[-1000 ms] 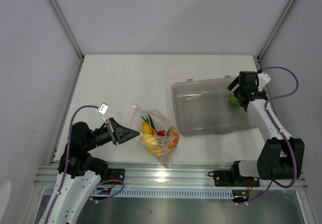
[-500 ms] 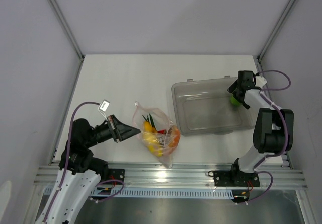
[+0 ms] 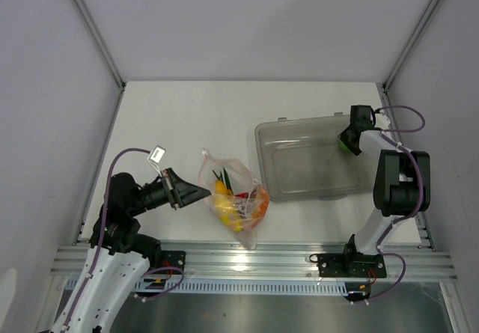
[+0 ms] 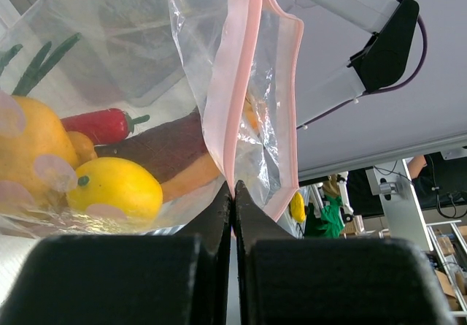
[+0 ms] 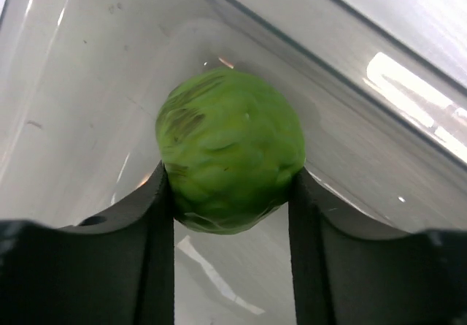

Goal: Place the food in the zip-top bag and seal the zipper
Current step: Pick up the fake fruit from the bin, then place the fake fruit in the zipper food storage bag.

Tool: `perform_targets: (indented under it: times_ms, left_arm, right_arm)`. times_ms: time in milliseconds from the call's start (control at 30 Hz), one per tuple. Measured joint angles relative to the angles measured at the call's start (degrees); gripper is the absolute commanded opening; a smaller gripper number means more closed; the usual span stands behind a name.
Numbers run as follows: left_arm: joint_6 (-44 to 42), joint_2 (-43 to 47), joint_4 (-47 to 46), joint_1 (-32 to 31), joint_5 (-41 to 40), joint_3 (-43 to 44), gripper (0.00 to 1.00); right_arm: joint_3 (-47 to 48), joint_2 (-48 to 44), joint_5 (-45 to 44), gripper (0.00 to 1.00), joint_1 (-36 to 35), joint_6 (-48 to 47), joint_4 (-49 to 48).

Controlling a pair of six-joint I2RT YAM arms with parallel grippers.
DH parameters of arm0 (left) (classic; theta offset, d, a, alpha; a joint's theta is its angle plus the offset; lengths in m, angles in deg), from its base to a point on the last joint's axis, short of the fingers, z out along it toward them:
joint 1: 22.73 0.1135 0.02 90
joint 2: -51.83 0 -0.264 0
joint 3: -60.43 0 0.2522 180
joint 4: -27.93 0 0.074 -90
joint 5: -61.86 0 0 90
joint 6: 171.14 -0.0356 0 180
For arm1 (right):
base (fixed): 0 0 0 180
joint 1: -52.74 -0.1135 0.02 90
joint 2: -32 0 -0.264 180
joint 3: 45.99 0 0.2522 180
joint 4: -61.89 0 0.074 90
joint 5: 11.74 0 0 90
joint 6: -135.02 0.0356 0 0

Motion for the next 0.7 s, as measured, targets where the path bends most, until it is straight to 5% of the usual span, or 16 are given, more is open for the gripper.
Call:
perform_targets:
  times_ms: [233, 500, 700]
  left_arm:
    - [0.57, 0.85, -0.09, 0.0, 0.11, -0.07, 0.01]
    - [1.07, 5.44, 1.62, 0.0, -0.24, -0.44, 0.01]
    - [1.16, 6.27, 3.04, 0.0, -0.55, -1.42, 0.0]
  right_arm:
    - [-1.99, -5.46, 3.69, 0.0, -3.13, -2.43, 1.07]
    - [-6.67, -33.14, 10.84, 0.0, -15.93, -7.23, 2.4]
    - [-7.65, -50.56, 25.57, 0.0, -24.79, -11.06, 2.6]
